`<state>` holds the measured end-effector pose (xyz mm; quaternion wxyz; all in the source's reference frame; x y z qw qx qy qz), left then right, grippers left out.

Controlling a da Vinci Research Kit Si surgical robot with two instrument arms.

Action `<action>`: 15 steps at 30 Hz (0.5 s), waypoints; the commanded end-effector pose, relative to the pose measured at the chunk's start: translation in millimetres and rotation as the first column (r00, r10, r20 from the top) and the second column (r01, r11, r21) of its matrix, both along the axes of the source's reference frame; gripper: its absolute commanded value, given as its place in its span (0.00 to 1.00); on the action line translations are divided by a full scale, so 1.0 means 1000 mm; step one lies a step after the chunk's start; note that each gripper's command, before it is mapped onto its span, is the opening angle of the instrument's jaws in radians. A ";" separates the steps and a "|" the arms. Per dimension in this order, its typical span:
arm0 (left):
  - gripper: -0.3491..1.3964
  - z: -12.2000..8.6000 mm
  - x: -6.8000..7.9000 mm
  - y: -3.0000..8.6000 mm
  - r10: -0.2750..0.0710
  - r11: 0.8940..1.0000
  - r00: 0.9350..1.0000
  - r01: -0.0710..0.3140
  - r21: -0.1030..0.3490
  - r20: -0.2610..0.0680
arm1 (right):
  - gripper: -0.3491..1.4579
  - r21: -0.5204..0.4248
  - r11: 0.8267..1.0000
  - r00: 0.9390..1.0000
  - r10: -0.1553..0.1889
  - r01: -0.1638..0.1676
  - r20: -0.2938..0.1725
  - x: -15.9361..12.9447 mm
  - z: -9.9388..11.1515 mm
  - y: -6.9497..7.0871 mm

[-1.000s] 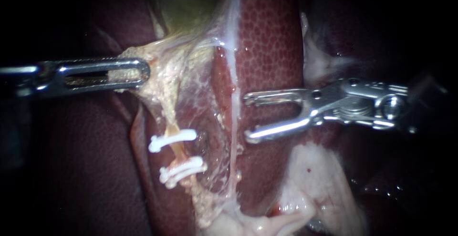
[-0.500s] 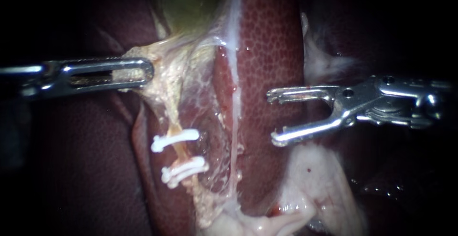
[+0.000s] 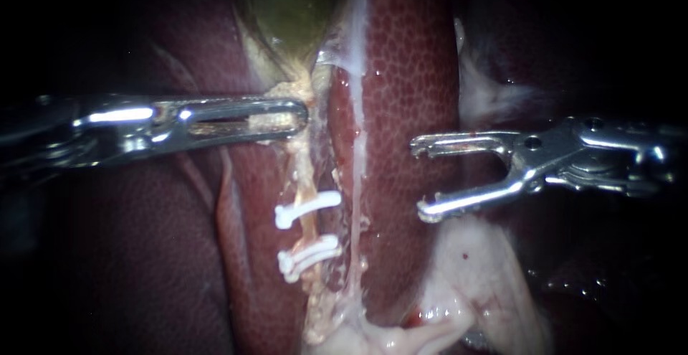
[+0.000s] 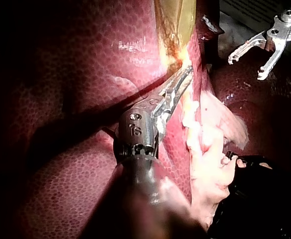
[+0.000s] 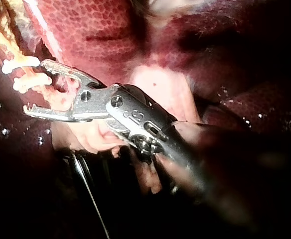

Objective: Going back third clip left tube

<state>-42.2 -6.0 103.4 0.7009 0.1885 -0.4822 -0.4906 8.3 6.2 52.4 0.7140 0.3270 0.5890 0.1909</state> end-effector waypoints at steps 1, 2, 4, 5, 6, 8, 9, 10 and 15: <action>0.00 0.0002 -0.0002 -0.0001 0.003 1.000 1.000 -0.003 0.001 -0.001 | 0.52 0.000 1.000 1.000 0.000 0.000 0.000 0.0000 -0.0001 0.0000; 0.00 0.0003 -0.0003 -0.0002 0.003 1.000 1.000 -0.003 0.001 -0.001 | 0.52 0.000 1.000 1.000 0.000 0.000 0.000 0.0000 -0.0002 0.0000; 0.00 0.0003 -0.0003 -0.0002 0.003 1.000 1.000 -0.003 0.001 -0.001 | 0.52 0.000 1.000 1.000 0.000 0.000 0.000 0.0000 -0.0003 0.0000; 0.00 0.0003 -0.0003 -0.0001 0.003 1.000 1.000 -0.003 0.001 -0.001 | 0.52 0.000 1.000 1.000 0.000 0.000 0.000 0.0000 -0.0003 0.0000; 0.00 0.0003 -0.0003 -0.0001 0.003 1.000 1.000 -0.003 0.001 -0.001 | 0.52 0.000 1.000 1.000 0.000 0.000 0.000 0.0000 -0.0003 -0.0001; 0.00 0.0003 -0.0003 -0.0001 0.003 1.000 1.000 -0.003 0.001 -0.001 | 0.52 0.001 1.000 1.000 0.000 0.000 0.000 0.0000 -0.0004 -0.0001; 0.00 0.0003 -0.0003 -0.0001 0.003 1.000 1.000 -0.003 0.001 -0.001 | 0.52 0.001 1.000 1.000 0.000 0.000 0.000 0.0000 -0.0004 -0.0001; 0.00 0.0003 -0.0003 -0.0001 0.003 1.000 1.000 -0.003 0.001 -0.001 | 0.52 0.001 1.000 1.000 0.000 0.000 0.000 0.0000 -0.0005 -0.0001; 0.00 0.0003 -0.0002 -0.0001 0.004 1.000 1.000 -0.004 0.001 -0.001 | 0.52 -0.005 1.000 1.000 -0.001 0.001 -0.002 0.0001 -0.0006 -0.0001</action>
